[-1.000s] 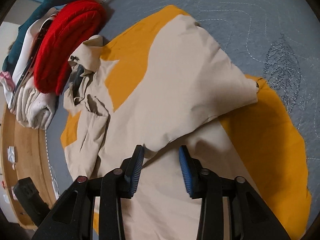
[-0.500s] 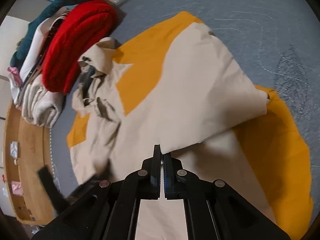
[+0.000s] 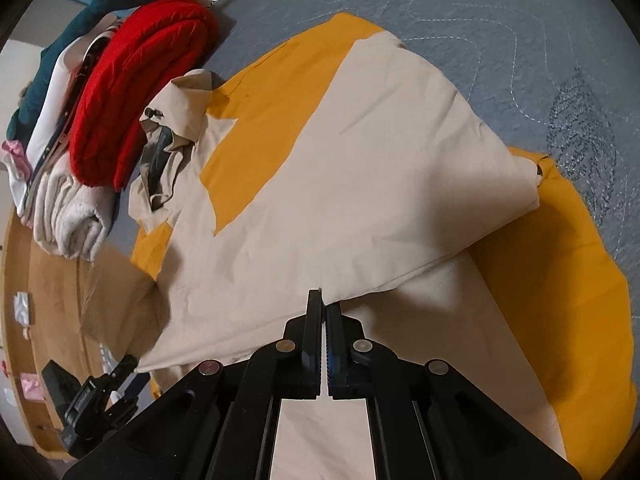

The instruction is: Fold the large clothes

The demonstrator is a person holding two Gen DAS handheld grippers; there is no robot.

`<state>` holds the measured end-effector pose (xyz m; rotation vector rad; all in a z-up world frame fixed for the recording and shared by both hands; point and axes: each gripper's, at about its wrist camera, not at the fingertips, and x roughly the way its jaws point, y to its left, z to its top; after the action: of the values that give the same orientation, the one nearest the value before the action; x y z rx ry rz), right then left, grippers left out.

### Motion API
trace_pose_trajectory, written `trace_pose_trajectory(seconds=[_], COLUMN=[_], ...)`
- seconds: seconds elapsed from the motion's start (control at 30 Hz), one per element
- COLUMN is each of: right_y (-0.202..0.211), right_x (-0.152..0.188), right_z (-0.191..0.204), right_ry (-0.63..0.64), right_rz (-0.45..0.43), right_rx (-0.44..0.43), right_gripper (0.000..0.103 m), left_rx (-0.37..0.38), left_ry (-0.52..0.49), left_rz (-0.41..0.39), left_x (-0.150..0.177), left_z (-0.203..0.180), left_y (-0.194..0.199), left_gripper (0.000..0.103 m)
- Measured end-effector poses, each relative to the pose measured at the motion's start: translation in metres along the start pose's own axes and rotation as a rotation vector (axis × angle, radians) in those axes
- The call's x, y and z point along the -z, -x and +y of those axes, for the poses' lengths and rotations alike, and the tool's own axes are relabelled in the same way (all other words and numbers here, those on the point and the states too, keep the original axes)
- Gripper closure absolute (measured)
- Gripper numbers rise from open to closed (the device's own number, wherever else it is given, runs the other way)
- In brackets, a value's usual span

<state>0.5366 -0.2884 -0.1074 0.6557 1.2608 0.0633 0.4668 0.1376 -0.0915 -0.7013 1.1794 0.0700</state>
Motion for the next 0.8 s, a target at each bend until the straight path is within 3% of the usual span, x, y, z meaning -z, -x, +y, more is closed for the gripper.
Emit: trace_pose_trajectory(seconds=[0.1, 0.27, 0.33, 0.4, 0.47, 0.63, 0.77, 0.8], right_y=[-0.001, -0.006, -0.007, -0.004, 0.0, 0.042, 0.076, 0.081], right_x=[0.0, -0.001, 0.0, 0.001, 0.001, 0.01, 0.012, 0.01], right_z=[-0.003, -0.01, -0.011, -0.011, -0.009, -0.002, -0.003, -0.005], right_ry=[-0.011, -0.054, -0.068, -0.063, -0.056, -0.045, -0.071, -0.07], right_rz=[-0.003, 0.014, 0.014, -0.002, -0.023, -0.239, -0.412, -0.436], right_rx=[0.017, 0.033, 0.042, 0.062, 0.085, 0.279, 0.322, 0.296], right_gripper=[0.101, 0.095, 0.092, 0.088, 0.082, 0.079, 0.079, 0.079], left_rx=[-0.003, 0.064, 0.058, 0.037, 0.016, -0.018, -0.03, -0.043], left_ry=[0.018, 0.071, 0.098, 0.144, 0.186, 0.164, 0.156, 0.16], left_rz=[-0.023, -0.002, -0.005, 0.002, 0.003, -0.077, -0.093, -0.1], left_x=[-0.004, -0.014, -0.016, -0.016, -0.016, -0.018, -0.02, -0.02], left_z=[0.008, 0.023, 0.032, 0.045, 0.053, 0.046, 0.046, 0.047], left_y=[0.009, 0.009, 0.007, 0.006, 0.006, 0.031, 0.038, 0.039], left_gripper=[0.054, 0.055, 0.064, 0.086, 0.093, 0.095, 0.095, 0.098])
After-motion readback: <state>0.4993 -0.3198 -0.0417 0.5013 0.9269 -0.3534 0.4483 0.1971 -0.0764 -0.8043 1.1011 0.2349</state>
